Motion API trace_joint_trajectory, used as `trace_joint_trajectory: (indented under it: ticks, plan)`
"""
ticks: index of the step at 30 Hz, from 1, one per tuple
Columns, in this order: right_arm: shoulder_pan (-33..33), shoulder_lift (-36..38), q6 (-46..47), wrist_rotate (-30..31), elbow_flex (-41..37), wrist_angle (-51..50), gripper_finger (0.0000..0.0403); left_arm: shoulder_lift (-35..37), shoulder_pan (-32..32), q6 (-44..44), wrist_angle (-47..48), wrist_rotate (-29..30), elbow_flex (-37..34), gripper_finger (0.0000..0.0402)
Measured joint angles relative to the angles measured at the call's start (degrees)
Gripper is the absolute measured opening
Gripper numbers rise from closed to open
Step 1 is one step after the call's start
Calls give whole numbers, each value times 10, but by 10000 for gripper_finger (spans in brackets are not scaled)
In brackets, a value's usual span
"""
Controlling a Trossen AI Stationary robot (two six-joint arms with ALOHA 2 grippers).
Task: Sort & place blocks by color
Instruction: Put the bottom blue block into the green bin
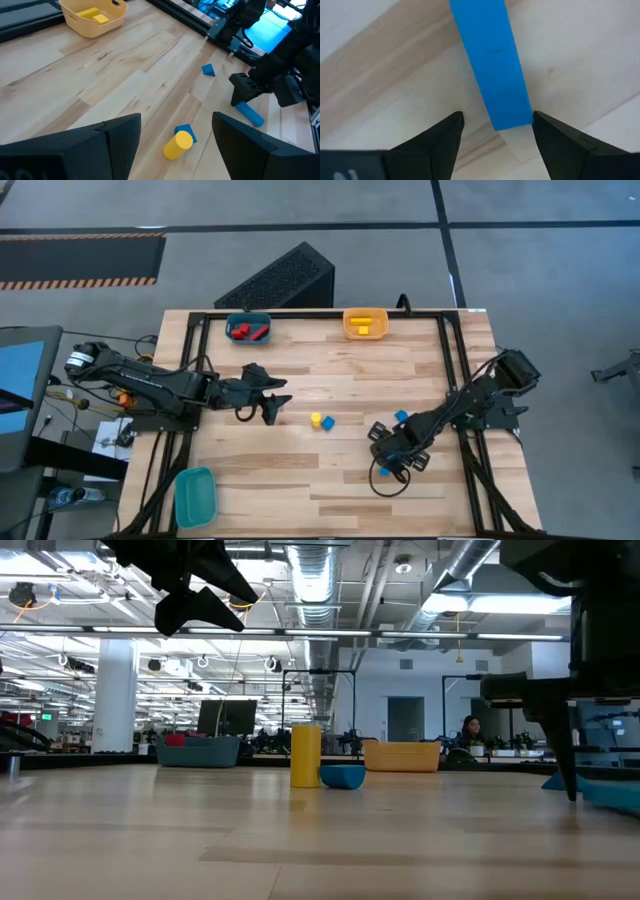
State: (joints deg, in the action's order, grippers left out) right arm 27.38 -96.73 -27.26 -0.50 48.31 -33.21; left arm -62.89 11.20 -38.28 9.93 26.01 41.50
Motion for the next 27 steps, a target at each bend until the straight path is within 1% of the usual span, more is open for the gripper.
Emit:
trace_joint_trajectory:
  ticks: [4, 11, 17, 22, 25, 27]
  plan:
    - [3, 7, 58, 0, 4, -1, 234, 0, 0, 2, 1, 1, 0, 233]
    - [19, 13, 134, -5, 14, 11, 126, 0, -1, 22, 1, 10, 0, 233]
    - [9, 11, 263, -15, 16, 19, 56, 0, -3, 31, 1, 16, 0, 233]
    - [7, 11, 337, -21, 16, 35, 17, 0, -3, 40, 1, 14, 0, 233]
    - [9, 11, 382, -31, 16, 45, 8, 0, -3, 40, 1, 14, 0, 233]
    - [14, 12, 402, -35, 16, 59, 11, 0, -3, 39, 1, 11, 0, 233]
